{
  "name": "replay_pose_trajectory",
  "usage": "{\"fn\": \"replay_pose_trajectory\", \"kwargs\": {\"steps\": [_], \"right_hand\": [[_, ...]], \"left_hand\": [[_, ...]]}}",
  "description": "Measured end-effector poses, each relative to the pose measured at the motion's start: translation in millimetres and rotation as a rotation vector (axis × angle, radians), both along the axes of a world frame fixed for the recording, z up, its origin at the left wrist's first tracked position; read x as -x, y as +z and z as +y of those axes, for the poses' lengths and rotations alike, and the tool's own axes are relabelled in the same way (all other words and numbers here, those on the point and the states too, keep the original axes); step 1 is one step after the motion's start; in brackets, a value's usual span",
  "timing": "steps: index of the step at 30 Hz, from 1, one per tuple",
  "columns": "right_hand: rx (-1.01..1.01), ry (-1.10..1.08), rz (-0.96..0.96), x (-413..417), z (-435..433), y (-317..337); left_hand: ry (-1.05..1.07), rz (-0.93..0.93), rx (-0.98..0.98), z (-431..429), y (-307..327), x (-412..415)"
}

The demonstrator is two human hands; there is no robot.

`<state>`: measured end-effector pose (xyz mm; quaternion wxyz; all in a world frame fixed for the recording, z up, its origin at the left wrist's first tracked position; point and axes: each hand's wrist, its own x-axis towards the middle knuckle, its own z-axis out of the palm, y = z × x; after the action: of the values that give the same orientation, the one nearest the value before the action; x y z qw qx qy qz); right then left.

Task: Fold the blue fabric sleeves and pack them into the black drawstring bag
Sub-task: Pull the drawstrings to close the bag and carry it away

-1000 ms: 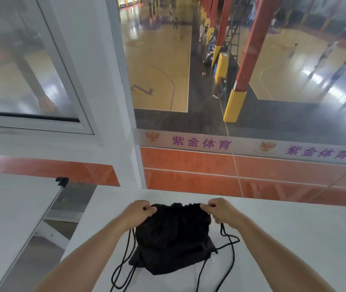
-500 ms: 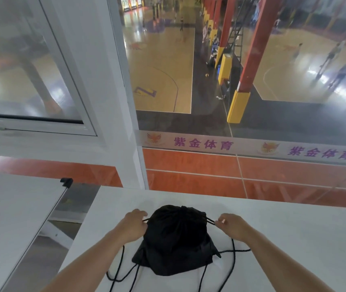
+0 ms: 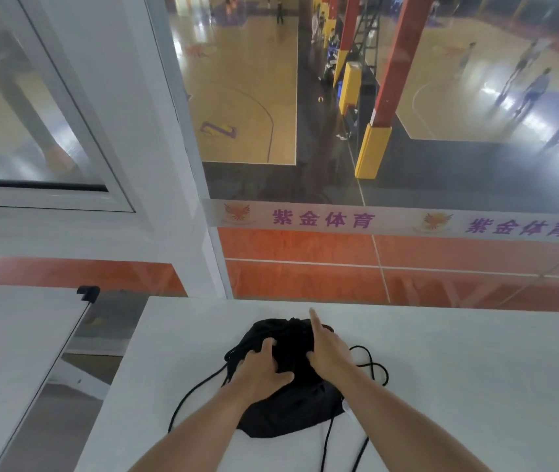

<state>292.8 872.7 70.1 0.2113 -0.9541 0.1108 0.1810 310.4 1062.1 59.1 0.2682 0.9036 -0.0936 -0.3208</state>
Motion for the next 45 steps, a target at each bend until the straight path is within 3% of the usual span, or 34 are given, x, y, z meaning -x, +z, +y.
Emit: {"fn": "replay_pose_trajectory", "kwargs": {"steps": [2,5,6,12,18,25,33,45], "right_hand": [[0.037,-0.005,0.034,-5.0,1.1,-4.7],[0.031,-0.100,-0.010,-6.5,7.2,-10.4],[0.066,-0.102,-0.036,-5.2,10.9,-13.1],[0.149,-0.160,-0.206,31.5,29.5,-15.2],[0.123,-0.346,-0.326,89.3,10.9,23.0],[0.159,-0.608,-0.364,208.5,-24.7,62.2],[0.149,-1.007,-0.409,423.1,-31.6,100.6],[0.238,-1.511,-0.457,845.1,65.7,143.5]], "left_hand": [[-0.032,-0.109,0.023,2.3,0.2,-2.1],[-0.040,-0.429,0.053,8.4,0.3,-17.4],[-0.063,-0.446,0.065,10.0,-0.3,-24.4],[-0.397,-0.432,-0.071,4.7,-13.8,-31.4],[-0.431,-0.455,0.115,-29.8,9.4,0.2],[-0.796,-0.353,0.186,-96.9,59.6,57.9],[-1.155,-0.350,0.346,-168.2,110.7,238.5],[-1.612,-0.291,0.598,-168.3,177.5,666.9]]}}
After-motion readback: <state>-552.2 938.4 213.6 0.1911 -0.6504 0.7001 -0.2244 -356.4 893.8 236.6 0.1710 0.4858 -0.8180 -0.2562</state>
